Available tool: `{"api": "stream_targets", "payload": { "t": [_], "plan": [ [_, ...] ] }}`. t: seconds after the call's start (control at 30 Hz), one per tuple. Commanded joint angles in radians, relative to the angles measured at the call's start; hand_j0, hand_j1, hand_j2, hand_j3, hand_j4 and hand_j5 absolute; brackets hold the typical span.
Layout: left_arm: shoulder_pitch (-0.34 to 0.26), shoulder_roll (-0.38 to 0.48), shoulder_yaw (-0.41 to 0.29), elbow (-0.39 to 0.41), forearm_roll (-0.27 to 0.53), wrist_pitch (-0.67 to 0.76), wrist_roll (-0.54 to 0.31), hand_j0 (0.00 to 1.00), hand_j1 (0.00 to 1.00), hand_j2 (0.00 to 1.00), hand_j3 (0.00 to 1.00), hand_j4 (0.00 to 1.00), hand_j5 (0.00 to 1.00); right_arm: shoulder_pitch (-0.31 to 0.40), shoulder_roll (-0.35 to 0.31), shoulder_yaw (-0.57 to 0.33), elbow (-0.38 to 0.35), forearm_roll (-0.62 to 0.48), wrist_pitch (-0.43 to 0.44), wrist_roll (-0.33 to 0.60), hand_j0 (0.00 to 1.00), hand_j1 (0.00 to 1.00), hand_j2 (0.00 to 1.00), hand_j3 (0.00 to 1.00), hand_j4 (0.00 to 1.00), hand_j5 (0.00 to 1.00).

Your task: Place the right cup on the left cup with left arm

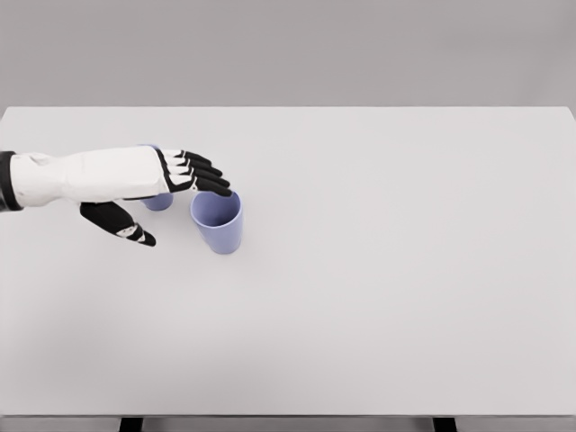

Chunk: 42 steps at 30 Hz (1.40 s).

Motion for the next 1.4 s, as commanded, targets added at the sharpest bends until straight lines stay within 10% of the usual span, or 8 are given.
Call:
{"api": "stream_targets", "payload": {
  "t": [0.0, 0.37, 1.37],
  "plan": [
    [-0.002, 0.006, -0.009, -0.001, 0.008, 0.002, 0.0, 1.0, 1.0, 1.0, 1.0, 1.0, 1.0, 0.0, 0.0, -0.005, 0.001, -0.001, 0.0, 0.0, 1.0, 1.0, 1.0, 1.0, 1.0, 1.0],
    [-0.083, -0.075, -0.063, 0.108, -0.066, 0.002, 0.0, 1.0, 1.0, 1.0, 1.0, 1.0, 1.0, 0.012, 0.0, 0.0, 0.0, -0.001, 0.0, 0.002, 1.0, 1.0, 1.0, 1.0, 1.0, 1.0],
    [-0.069, -0.243, -0.115, 0.321, -0.068, 0.002, 0.01, 1.0, 1.0, 1.0, 1.0, 1.0, 1.0, 0.012, 0.0, 0.0, 0.0, -0.001, 0.0, 0.0, 1.0, 1.0, 1.0, 1.0, 1.0, 1.0]
  ]
}}
